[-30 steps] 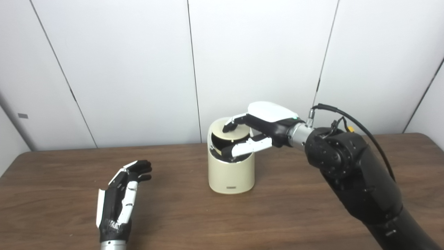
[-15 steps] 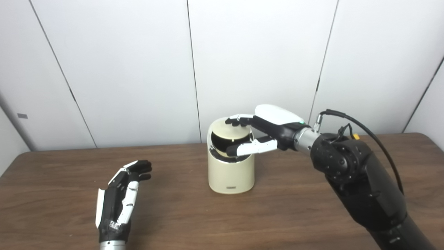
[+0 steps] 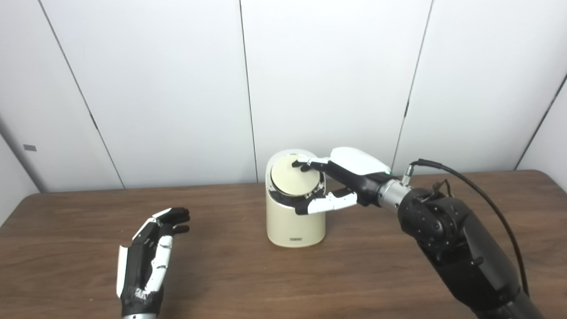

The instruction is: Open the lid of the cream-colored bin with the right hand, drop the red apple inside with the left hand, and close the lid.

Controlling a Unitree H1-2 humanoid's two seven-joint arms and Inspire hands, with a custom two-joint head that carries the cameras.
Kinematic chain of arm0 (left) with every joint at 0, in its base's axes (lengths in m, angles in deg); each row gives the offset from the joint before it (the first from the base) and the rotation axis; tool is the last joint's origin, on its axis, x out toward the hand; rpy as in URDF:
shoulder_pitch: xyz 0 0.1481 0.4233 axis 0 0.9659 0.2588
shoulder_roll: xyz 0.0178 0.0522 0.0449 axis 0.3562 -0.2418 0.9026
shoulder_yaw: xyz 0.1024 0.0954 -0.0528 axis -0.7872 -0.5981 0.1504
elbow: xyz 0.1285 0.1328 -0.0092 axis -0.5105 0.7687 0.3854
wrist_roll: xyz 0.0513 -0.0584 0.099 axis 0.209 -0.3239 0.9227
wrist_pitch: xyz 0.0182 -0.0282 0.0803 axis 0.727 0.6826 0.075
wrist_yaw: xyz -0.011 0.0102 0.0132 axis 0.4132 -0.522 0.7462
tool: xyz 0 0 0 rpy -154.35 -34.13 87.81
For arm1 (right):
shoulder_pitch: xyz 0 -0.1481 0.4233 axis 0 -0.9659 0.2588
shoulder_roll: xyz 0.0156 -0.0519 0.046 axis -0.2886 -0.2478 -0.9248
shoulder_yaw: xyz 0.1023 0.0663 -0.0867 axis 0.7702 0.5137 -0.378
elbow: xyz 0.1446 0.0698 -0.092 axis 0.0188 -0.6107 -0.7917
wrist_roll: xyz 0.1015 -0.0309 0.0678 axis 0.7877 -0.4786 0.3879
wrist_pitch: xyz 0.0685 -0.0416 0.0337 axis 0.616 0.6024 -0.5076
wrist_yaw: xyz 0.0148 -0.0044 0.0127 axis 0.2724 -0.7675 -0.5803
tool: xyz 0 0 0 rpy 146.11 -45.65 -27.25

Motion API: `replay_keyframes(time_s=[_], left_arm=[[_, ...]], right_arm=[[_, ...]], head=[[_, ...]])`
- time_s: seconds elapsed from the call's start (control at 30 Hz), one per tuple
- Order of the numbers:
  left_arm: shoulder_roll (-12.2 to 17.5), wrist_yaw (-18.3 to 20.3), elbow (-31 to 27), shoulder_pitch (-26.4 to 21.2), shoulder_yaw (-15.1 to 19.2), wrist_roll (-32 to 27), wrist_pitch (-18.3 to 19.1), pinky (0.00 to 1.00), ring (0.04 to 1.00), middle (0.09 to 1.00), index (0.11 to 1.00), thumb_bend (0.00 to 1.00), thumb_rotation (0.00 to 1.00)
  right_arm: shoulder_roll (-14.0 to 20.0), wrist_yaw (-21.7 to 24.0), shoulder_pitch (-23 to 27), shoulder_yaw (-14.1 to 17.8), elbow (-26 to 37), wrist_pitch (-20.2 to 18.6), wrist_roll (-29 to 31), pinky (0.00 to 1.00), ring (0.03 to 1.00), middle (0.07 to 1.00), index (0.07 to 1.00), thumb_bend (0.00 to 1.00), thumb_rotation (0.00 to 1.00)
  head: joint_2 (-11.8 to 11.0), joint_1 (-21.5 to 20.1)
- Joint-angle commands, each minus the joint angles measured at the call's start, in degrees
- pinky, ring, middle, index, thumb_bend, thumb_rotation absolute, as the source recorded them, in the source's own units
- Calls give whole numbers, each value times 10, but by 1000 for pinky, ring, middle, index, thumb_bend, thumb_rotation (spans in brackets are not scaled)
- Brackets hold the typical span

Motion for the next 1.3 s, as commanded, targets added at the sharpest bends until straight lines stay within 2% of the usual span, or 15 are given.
replay_keyframes(time_s=[0.0, 0.17, 0.27, 0.43, 0.53, 0.67, 0.77, 0.93, 1.13, 1.27], left_arm=[[-2, -5, -22, -6, 0, 5, -4, 657, 714, 712, 685, 332, 645], [-11, -12, -23, -4, -1, 5, -5, 653, 711, 710, 682, 344, 629], [-13, -13, -20, -3, -2, 11, -9, 659, 713, 713, 684, 352, 645], [-14, -12, -15, -7, -2, 7, -13, 660, 713, 714, 685, 334, 646], [-16, -15, -11, -10, 0, 7, -17, 649, 707, 708, 681, 336, 646], [-16, -18, -13, -10, 0, 11, -14, 644, 706, 705, 682, 342, 664], [-16, -18, -17, -10, -1, 10, -12, 644, 706, 705, 683, 346, 671], [-18, -20, -17, -11, 0, 11, -14, 639, 704, 704, 681, 342, 653], [-19, -25, -13, -13, 1, 16, -18, 624, 693, 693, 676, 324, 646], [-18, -24, -13, -12, 0, 15, -15, 638, 700, 698, 680, 330, 656]], right_arm=[[13, 4, 2, -2, 6, -2, -4, 889, 879, 858, 878, 884, 919], [18, -19, -7, -11, 12, 29, -19, 894, 873, 814, 836, 886, 862], [22, -28, -11, -28, 26, 49, -49, 892, 863, 784, 815, 874, 837], [31, -16, -14, -79, 42, 70, -148, 910, 865, 812, 799, 883, 853], [24, -18, -26, -92, 37, 66, -200, 931, 885, 840, 797, 865, 834], [15, -43, -41, -95, 13, 70, -253, 928, 908, 865, 799, 852, 811], [13, -46, -46, -99, 2, 68, -293, 950, 929, 887, 814, 847, 833], [10, -58, -54, -98, -8, 75, -329, 977, 950, 904, 811, 838, 816], [4, -63, -63, -79, 5, 76, -331, 977, 942, 899, 812, 841, 807], [-3, -99, -75, -52, 22, 83, -307, 921, 910, 875, 795, 827, 798]], head=[[2, 0], [5, 0], [6, 1], [4, 1], [2, 1], [1, 0], [1, 0], [1, 0], [-1, 1], [-3, 1]])
